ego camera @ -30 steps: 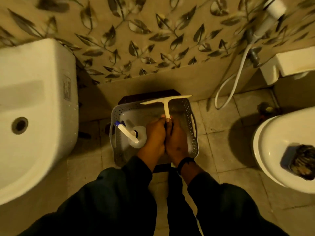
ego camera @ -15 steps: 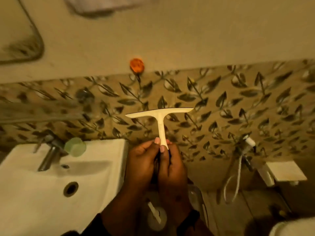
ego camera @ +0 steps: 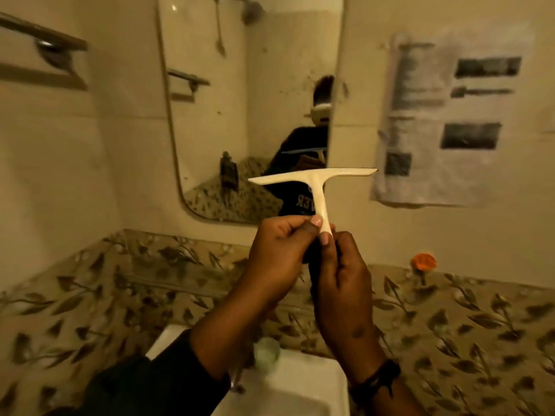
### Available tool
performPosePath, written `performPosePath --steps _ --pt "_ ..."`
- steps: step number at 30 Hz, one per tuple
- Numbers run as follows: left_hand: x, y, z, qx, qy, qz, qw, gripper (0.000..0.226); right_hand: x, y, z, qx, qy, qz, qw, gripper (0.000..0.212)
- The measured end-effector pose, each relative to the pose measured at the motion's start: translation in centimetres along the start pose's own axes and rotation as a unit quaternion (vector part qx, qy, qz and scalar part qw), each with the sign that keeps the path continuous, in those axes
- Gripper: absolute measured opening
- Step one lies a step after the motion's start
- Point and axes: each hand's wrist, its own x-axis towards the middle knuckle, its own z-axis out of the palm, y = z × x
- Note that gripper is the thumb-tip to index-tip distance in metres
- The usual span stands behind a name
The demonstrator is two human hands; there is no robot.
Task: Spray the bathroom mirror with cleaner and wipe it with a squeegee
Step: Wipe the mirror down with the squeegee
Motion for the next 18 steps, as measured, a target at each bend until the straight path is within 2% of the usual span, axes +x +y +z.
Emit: performPosePath --steps 2,7,13,16,18 --pt "0.3 1.5 -2.5 -0.001 -0.006 0.017 1.000 0.030 0.5 -1.4 2.0 -0.006 -0.013 -0.019 1.000 0.026" --pt "0.9 3.4 -6.6 -0.022 0.006 0.031 0.999 0.024 1.5 -4.3 4.9 0.002 -0.056 -0.025 0.998 0.030" --pt "3.1 5.7 -8.4 -0.037 0.026 0.041 0.998 0.029 3.5 -6.2 6.5 0.112 -0.123 0.057 0.984 0.042" --pt "5.0 6.5 -9.4 -0.031 0.025 0.052 0.998 0.028 4.3 -7.0 7.7 0.109 -0.104 0.064 0.986 0.032" --pt "6.3 7.2 -10.1 -0.025 0.023 0.066 0.997 0.028 5.4 -7.4 8.5 0.064 -0.069 0.031 0.995 0.030"
